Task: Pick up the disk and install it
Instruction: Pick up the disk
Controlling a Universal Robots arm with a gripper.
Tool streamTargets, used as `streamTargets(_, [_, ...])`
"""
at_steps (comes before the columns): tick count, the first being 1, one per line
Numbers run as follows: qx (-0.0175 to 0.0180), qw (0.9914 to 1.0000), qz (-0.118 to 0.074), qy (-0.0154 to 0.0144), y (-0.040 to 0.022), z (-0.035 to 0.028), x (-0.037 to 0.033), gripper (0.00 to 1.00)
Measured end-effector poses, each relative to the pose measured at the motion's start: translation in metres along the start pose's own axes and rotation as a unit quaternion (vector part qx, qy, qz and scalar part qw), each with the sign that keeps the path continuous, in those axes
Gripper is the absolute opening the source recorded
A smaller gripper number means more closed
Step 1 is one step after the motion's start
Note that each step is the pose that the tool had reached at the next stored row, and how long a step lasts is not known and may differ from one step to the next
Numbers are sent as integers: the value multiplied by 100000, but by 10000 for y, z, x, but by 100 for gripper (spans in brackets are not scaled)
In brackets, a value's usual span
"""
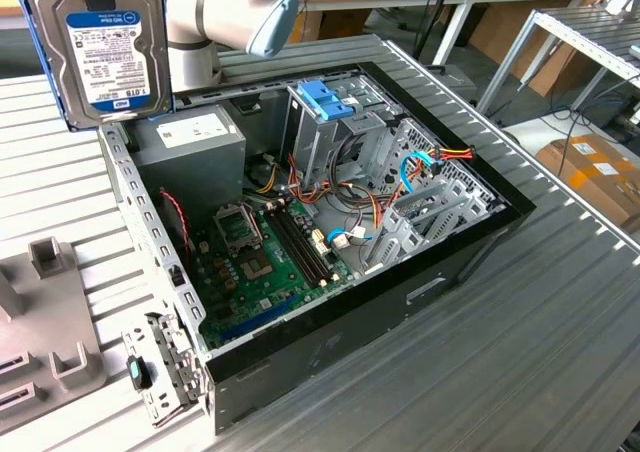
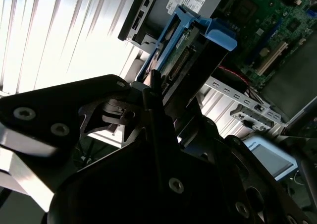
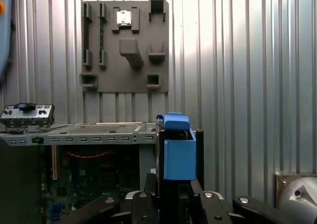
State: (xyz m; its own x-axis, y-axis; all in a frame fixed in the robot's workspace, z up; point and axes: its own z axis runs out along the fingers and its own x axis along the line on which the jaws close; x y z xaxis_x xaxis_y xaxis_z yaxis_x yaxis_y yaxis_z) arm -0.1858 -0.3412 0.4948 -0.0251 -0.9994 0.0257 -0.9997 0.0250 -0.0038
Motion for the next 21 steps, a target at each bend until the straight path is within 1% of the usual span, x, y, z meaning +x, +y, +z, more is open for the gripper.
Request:
streamTargets(9, [-2, 100000, 0, 1, -95, 0, -15, 35])
streamTargets(16, [1, 100000, 0, -1, -103, 0, -18, 35])
streamTargets(18, [-4, 100000, -8, 5, -114, -1, -19, 35])
streamTargets(21, [0, 100000, -4, -1, -149, 0, -20, 35])
